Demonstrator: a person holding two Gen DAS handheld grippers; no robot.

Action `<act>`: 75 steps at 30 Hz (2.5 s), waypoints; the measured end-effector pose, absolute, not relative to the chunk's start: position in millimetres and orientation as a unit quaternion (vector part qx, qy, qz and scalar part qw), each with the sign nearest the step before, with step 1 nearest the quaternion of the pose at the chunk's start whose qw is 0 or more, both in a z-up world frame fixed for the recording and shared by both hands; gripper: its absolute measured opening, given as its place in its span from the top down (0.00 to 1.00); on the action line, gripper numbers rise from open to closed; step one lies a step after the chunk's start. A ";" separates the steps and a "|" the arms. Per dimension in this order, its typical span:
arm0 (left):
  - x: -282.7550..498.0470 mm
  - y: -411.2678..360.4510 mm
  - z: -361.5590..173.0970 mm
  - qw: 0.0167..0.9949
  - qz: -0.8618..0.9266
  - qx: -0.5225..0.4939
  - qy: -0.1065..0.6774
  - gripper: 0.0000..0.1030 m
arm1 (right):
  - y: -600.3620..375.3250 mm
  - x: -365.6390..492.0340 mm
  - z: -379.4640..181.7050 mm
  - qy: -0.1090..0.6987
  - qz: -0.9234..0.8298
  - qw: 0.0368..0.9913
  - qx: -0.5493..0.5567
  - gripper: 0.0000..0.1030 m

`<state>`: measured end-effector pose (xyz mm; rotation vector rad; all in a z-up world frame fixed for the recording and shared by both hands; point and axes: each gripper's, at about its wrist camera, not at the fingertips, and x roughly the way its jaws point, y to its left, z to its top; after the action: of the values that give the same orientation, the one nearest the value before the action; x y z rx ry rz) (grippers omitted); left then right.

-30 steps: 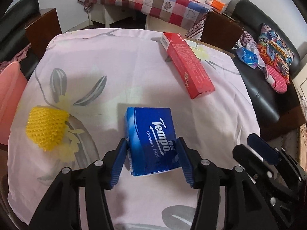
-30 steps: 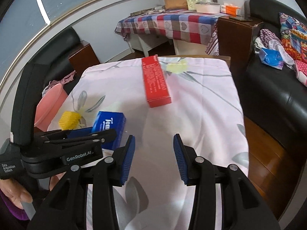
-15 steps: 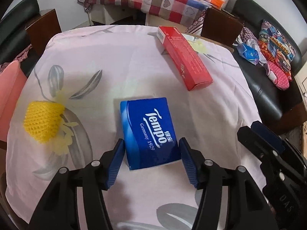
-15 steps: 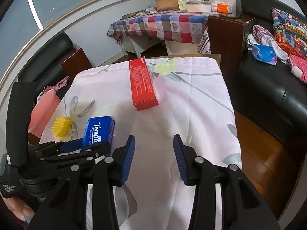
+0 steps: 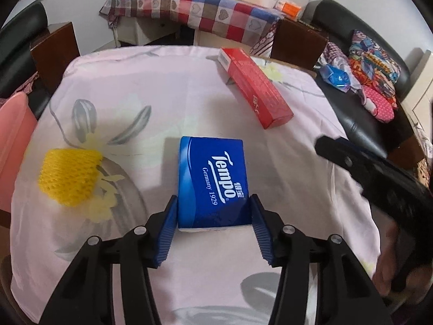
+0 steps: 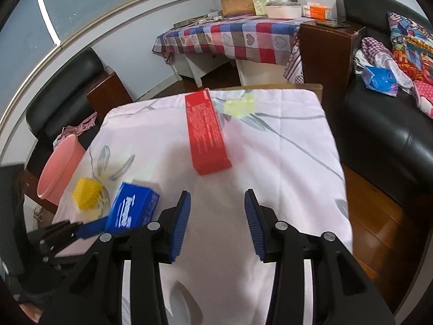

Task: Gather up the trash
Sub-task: 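Grasp the red box with the right tool while the left tool holds the tissue pack, then carry the tissue pack and red box over the pink bin with both tools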

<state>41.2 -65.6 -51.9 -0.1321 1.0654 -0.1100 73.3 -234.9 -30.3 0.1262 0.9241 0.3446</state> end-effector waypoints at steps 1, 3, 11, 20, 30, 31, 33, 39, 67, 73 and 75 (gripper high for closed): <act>39.3 -62.3 -49.9 0.860 -0.053 -0.061 0.503 0.50 | -231.3 77.9 -29.6 0.443 0.166 0.879 0.059 0.59; 34.3 -52.5 -45.4 0.866 -0.056 -0.058 0.494 0.50 | -223.1 88.0 -28.8 0.442 0.167 0.880 0.054 0.59; 25.1 -19.7 -42.6 0.865 -0.051 -0.080 0.492 0.50 | -192.4 130.3 -32.6 0.449 0.154 0.880 0.020 0.59; 24.0 0.0 -45.7 0.861 -0.049 -0.105 0.495 0.50 | -177.4 170.2 -47.0 0.481 0.134 0.866 0.006 0.50; 24.9 4.6 -46.6 0.861 -0.051 -0.115 0.493 0.50 | -153.3 175.8 -60.4 0.490 0.150 0.859 -0.017 0.50; 23.8 5.7 -46.5 0.861 -0.051 -0.116 0.493 0.50 | -152.0 176.0 -61.8 0.490 0.148 0.859 -0.018 0.50; 23.5 5.8 -46.1 0.861 -0.050 -0.116 0.493 0.50 | -150.6 176.0 -63.5 0.487 0.145 0.861 -0.022 0.50; 22.3 9.4 -43.5 0.864 -0.048 -0.120 0.487 0.50 | -149.0 173.0 -65.4 0.488 0.149 0.860 -0.018 0.55; -0.6 56.2 10.5 0.903 -0.033 -0.131 0.409 0.50 | -120.9 93.1 15.8 0.414 0.210 0.885 0.026 0.55; -9.0 88.8 33.6 0.914 -0.011 -0.139 0.380 0.50 | -100.2 87.1 35.0 0.406 0.233 0.883 0.033 0.55; -13.4 104.3 40.5 0.918 0.004 -0.139 0.370 0.50 | -89.9 86.3 40.8 0.403 0.241 0.882 0.033 0.55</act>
<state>-13.4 104.3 40.5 -0.2868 0.7613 0.0080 86.3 -89.9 40.8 0.0679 0.8387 0.5018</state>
